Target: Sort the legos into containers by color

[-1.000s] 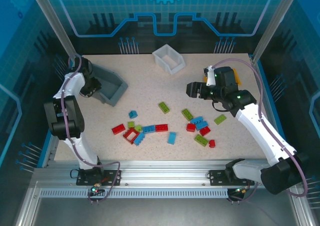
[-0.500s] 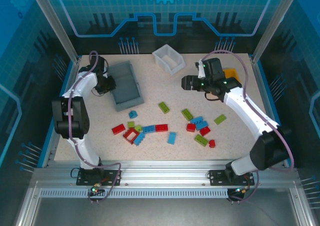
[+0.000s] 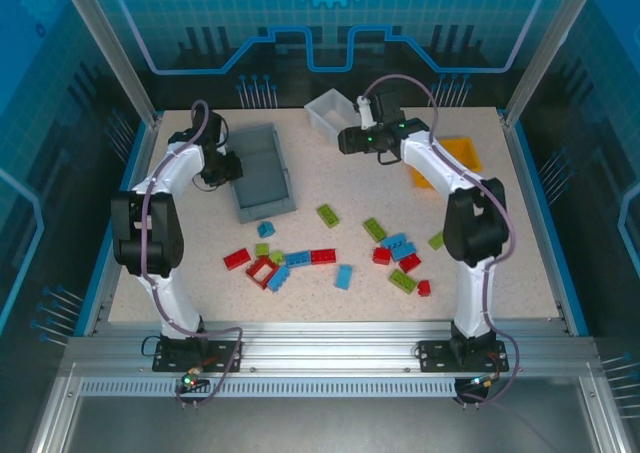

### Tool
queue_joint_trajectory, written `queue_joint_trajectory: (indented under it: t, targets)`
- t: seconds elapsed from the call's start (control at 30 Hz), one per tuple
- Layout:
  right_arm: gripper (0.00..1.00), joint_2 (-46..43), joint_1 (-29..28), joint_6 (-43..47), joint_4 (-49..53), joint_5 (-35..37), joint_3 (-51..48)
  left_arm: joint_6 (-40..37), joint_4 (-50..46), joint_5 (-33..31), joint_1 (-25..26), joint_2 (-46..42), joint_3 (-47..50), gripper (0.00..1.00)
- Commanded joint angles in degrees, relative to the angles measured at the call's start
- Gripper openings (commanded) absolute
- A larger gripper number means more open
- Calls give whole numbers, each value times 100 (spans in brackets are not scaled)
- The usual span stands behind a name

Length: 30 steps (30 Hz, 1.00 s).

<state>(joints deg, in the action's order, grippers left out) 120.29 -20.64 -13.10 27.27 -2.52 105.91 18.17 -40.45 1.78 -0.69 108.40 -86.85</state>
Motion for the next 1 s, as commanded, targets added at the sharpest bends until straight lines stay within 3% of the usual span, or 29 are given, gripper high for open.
queue_joint_trajectory:
  t: [0.0, 0.2, 0.5, 0.77, 0.97]
  targets:
    - [69, 527, -41, 313, 286, -52, 681, 129, 133, 37, 1, -181, -219, 29]
    - [65, 1625, -124, 668, 619, -179, 1934, 484, 177, 133, 0, -526, -297, 42]
    - [59, 3212, -64, 734, 1291, -319, 4219, 1135, 684, 285, 171, -2215, 713, 44]
    - [50, 3627, -63, 748, 972, -389, 4607, 1304, 1789, 303, 1010, -4145, 2388, 50]
    - [39, 3841, -61, 644, 975, -416, 4847, 1589, 1949, 393, 1504, -4890, 2988, 50]
